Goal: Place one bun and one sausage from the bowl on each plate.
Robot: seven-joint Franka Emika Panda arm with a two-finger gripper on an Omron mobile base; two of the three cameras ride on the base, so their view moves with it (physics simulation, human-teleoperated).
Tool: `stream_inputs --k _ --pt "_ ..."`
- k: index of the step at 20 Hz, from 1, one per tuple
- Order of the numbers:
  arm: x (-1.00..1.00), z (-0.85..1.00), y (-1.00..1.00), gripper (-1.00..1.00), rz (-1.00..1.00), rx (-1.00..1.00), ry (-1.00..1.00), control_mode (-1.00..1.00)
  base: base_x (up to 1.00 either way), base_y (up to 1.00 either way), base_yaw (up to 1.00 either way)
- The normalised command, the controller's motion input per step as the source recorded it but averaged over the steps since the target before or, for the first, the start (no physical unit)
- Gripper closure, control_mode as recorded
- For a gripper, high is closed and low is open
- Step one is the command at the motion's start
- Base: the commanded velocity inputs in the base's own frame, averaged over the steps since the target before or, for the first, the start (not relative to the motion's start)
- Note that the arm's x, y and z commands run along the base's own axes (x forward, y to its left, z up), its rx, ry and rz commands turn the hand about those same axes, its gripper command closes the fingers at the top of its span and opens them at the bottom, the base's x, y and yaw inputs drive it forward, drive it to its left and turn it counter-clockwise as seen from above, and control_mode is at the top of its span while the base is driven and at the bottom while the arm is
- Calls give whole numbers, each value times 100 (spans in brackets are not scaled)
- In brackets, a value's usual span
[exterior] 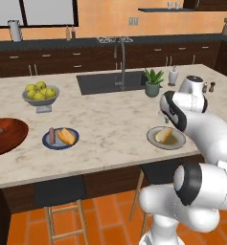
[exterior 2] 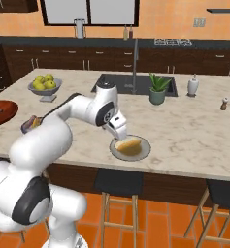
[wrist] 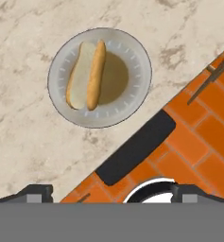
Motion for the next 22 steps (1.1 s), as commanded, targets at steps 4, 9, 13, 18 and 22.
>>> stream_inputs --k 4,9,13,18,22 --pt "-100 49 21 -100 13 -5 2 -100 0 0 0" --pt "-100 30 15 -100 16 -4 0 -100 0 0 0" --pt "-25 1 10 -100 5 -2 0 100 -75 51 14" --pt "0 0 0 -100 0 0 0 100 -80 100 6" --pt "0 0 0 -100 0 0 0 100 -6 100 -6"
